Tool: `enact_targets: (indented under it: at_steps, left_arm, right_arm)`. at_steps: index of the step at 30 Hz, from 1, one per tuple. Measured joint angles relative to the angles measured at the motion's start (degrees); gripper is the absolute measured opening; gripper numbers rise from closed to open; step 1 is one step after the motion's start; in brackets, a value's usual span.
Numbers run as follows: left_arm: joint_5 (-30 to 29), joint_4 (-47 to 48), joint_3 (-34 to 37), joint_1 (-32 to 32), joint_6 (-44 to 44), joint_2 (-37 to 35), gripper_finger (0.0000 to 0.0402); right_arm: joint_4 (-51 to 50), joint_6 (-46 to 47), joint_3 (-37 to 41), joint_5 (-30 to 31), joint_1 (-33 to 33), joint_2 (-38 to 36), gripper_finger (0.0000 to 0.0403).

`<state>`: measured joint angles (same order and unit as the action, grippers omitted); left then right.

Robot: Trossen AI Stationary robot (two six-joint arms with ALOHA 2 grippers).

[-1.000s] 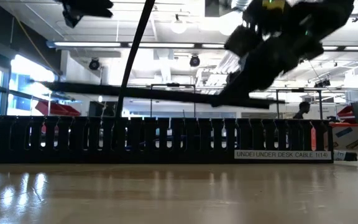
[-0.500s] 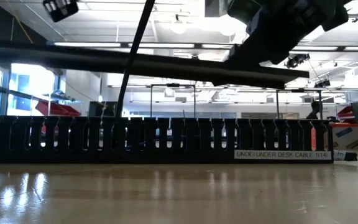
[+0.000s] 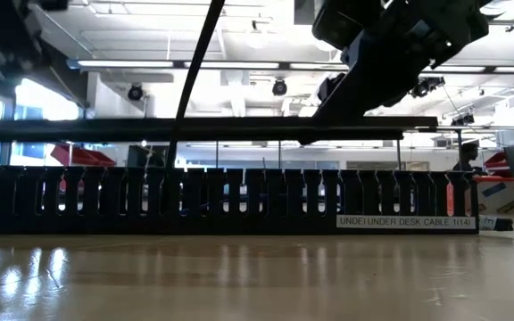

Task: Ziptie cables
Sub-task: Close the black cable duct with a black cable duct lid

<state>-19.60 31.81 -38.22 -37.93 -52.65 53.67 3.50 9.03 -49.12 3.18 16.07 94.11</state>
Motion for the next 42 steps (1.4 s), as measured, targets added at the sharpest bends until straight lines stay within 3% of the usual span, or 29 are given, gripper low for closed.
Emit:
enact_targets:
  at_steps: [17, 42]
  left_arm:
    - [0.83, -18.11, 12.16, -1.98, -1.36, -0.09, 0.0000]
    - [0.44, -21.32, 12.35, -2.87, -1.24, 10.28, 0.0000]
  right_arm:
    - [-0.93, 1.51, 0.02, -1.34, 0.14, 0.94, 0.0205]
    - [-1.10, 1.20, 0.02, -1.61, 0.21, 0.94, 0.0205]
